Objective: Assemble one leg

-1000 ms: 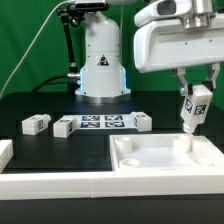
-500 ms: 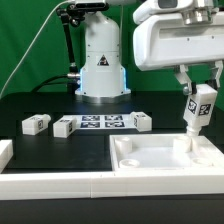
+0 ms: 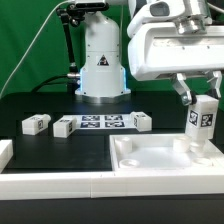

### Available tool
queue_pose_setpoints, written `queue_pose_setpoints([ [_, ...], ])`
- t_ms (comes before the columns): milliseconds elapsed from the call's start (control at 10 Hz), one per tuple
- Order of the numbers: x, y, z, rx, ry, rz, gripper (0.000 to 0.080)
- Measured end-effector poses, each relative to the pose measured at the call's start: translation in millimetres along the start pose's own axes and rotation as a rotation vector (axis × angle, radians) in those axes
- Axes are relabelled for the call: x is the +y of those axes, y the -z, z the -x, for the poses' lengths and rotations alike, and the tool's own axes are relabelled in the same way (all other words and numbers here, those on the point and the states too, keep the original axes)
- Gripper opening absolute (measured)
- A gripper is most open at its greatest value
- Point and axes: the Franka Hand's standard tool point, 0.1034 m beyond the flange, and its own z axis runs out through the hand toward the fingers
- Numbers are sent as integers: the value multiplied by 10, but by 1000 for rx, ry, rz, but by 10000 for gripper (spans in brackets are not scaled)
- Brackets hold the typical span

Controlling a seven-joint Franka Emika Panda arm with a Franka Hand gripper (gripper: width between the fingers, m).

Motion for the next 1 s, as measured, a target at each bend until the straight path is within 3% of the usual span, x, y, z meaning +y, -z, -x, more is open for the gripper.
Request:
queue_pose_setpoints([
  [200, 25, -83, -43, 5, 0, 0, 291],
  [500, 12, -208, 66, 6, -3, 0, 291],
  [1000, -41, -229, 76, 99, 4, 20, 291],
])
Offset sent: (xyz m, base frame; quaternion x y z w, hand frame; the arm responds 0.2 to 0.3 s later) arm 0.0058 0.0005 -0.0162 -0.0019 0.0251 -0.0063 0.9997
